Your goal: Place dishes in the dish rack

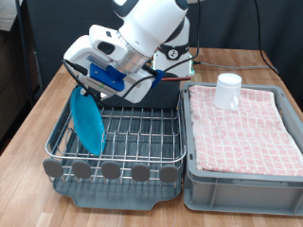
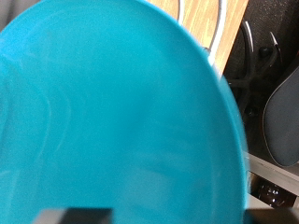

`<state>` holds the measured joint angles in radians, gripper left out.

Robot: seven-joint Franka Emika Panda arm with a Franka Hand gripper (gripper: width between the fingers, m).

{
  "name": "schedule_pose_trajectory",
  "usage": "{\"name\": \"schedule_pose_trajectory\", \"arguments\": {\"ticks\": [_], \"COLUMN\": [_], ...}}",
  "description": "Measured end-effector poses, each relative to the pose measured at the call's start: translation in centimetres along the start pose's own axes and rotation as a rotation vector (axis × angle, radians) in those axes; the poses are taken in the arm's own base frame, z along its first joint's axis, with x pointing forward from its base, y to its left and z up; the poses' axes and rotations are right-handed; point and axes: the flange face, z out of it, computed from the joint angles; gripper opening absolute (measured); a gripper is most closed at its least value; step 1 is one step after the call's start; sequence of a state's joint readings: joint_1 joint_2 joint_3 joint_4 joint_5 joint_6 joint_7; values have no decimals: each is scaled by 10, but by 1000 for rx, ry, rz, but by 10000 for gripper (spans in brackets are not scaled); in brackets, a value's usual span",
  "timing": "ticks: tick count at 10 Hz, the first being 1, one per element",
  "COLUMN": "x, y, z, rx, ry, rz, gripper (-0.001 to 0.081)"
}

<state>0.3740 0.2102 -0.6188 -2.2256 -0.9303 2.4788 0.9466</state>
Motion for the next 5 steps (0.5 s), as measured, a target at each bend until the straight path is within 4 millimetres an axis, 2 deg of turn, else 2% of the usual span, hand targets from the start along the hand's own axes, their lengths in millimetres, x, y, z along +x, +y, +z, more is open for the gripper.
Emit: {"name": "schedule_pose_trajectory", "arguments": {"ticks": [1,2,3,4,5], "x": [0,0,0,0,1], "y": [0,0,0,-1,-2], "z": [0,0,0,0,-1], "rx": [1,2,4,10,30], "ry": [0,-1,-3,-11,-20], "rz": [2,3,6,10,9], "gripper": [263,449,449,637,756]}}
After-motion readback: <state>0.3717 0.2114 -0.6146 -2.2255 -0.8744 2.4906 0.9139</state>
